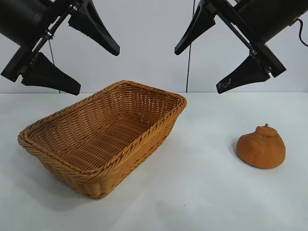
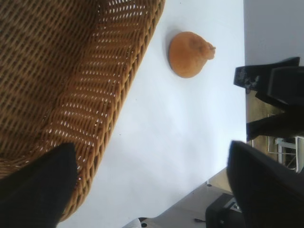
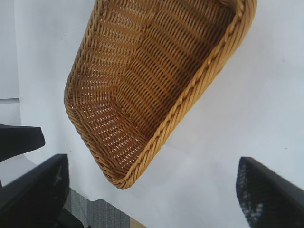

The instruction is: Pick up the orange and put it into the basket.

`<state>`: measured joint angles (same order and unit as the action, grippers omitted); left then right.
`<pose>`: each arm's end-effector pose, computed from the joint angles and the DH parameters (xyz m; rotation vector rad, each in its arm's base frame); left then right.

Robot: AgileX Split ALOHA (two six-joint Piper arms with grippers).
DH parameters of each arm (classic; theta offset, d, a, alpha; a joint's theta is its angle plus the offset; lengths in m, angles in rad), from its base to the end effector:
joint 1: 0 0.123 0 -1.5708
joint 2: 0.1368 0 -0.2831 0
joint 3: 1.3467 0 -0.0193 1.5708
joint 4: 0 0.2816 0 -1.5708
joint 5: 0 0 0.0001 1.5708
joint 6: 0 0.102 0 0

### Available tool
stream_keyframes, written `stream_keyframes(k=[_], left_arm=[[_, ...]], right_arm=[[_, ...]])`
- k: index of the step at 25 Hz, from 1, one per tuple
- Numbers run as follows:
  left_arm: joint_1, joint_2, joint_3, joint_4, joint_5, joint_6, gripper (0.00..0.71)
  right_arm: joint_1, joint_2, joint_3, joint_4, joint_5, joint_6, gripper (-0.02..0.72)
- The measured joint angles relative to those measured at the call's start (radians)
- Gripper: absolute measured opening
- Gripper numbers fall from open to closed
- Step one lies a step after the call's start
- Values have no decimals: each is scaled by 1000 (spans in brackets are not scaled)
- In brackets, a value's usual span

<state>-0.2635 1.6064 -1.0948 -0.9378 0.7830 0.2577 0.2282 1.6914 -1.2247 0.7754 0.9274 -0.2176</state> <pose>0.3338 -0.1502 0.2350 -0.0647 2.6113 -1.0624 0.3533 0.1407 0.2336 -0.0655 2.7347 0.9652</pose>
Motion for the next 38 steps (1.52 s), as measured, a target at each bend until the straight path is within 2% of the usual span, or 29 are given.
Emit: stream_keyframes(k=[38], left_arm=[[0,0,0,-6,-18,-30,612]], right_arm=[[0,0,0,0,-15,1,652]])
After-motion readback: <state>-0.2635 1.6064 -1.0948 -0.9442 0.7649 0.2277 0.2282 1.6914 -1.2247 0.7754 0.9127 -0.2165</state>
